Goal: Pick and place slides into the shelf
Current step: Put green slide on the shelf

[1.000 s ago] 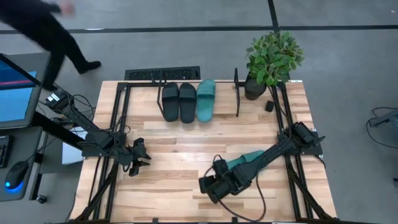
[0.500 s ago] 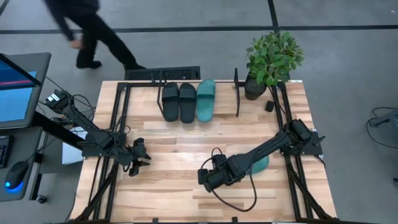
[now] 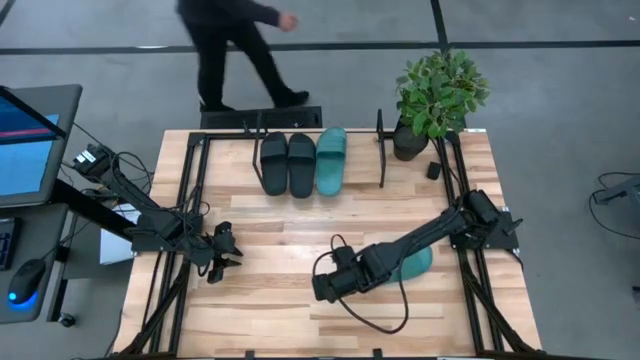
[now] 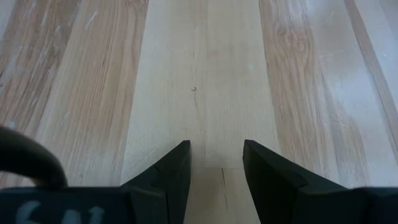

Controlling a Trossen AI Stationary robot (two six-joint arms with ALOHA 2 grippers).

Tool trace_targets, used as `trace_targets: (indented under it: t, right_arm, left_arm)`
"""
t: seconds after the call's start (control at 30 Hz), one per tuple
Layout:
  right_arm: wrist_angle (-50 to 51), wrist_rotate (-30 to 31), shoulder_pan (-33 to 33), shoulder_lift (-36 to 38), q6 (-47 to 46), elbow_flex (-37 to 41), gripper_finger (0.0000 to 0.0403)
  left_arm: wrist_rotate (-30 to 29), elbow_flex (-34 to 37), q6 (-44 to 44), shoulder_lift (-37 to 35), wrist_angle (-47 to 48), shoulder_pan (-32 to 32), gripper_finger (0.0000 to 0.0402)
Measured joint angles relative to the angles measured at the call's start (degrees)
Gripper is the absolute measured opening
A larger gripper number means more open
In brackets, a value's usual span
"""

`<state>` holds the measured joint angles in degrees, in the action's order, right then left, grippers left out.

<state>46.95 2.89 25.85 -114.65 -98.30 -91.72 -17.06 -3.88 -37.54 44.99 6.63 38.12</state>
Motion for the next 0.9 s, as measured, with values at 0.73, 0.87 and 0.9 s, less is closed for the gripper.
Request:
trace_targets:
  t: [0.73, 0.87, 0.9]
  right_arm:
    - [2.9, -3.1, -2.7, 0.0, 11.4, 1.1, 0.0177]
    - [5.8, -3.4, -2.6, -0.8, 11.4, 1.0, 0.0232]
    - [6.5, -3.9, -2.6, -1.3, 11.4, 1.0, 0.0241]
  left_arm:
    - [0.0, 0.0, 0.0, 0.0, 0.0, 0.0, 0.0135]
    - [0.0, 0.0, 0.0, 0.0, 0.0, 0.0, 0.0135]
    - [0.0, 0.0, 0.0, 0.0, 0.0, 0.0, 0.0135]
